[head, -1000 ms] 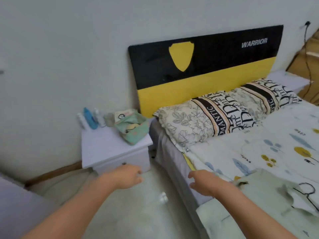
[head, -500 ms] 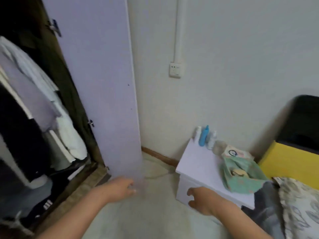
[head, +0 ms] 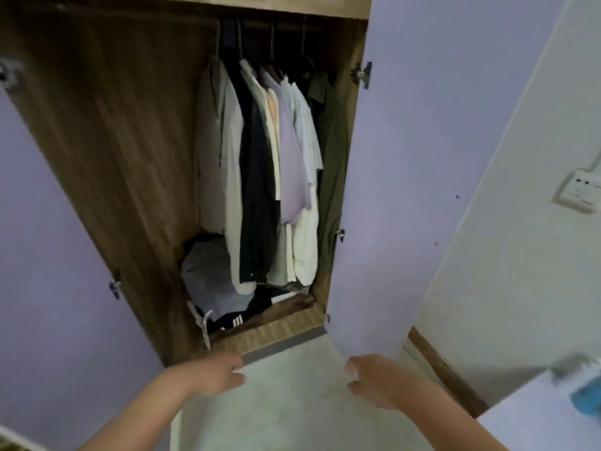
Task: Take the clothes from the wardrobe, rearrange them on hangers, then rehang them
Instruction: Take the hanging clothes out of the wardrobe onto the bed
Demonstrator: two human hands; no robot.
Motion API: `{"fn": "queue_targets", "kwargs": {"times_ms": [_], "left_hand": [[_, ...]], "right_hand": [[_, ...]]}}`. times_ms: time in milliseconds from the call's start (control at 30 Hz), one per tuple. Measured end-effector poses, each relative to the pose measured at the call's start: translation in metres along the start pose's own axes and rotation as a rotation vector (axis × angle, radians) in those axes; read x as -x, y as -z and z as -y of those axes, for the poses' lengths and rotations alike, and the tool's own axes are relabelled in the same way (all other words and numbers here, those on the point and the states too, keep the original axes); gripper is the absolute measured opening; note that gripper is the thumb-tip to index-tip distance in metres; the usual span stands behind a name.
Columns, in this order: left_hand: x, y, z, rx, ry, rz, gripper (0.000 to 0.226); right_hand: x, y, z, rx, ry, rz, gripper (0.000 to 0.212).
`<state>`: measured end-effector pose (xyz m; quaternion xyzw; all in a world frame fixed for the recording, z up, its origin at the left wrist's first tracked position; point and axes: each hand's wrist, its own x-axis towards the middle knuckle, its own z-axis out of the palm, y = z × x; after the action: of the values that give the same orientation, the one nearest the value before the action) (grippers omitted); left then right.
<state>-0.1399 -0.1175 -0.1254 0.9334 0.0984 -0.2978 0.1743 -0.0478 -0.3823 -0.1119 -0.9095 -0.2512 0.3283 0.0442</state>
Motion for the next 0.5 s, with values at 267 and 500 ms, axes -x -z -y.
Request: {"fn": "queue_targets", "kwargs": {"times_ms": [267,500], "left_hand": [[-0.019,0.067,0.074,0.123,0.036,-0.064,0.022],[-0.060,0.127,0.100,0.226,0.023,-0.165,0.015]], "right_hand": [[-0.075,0.054,0.072,0.071,0.119,0.015,0.044],[-0.123,0.116,0.112,0.049,0.154,-0.076,0.033]]}}
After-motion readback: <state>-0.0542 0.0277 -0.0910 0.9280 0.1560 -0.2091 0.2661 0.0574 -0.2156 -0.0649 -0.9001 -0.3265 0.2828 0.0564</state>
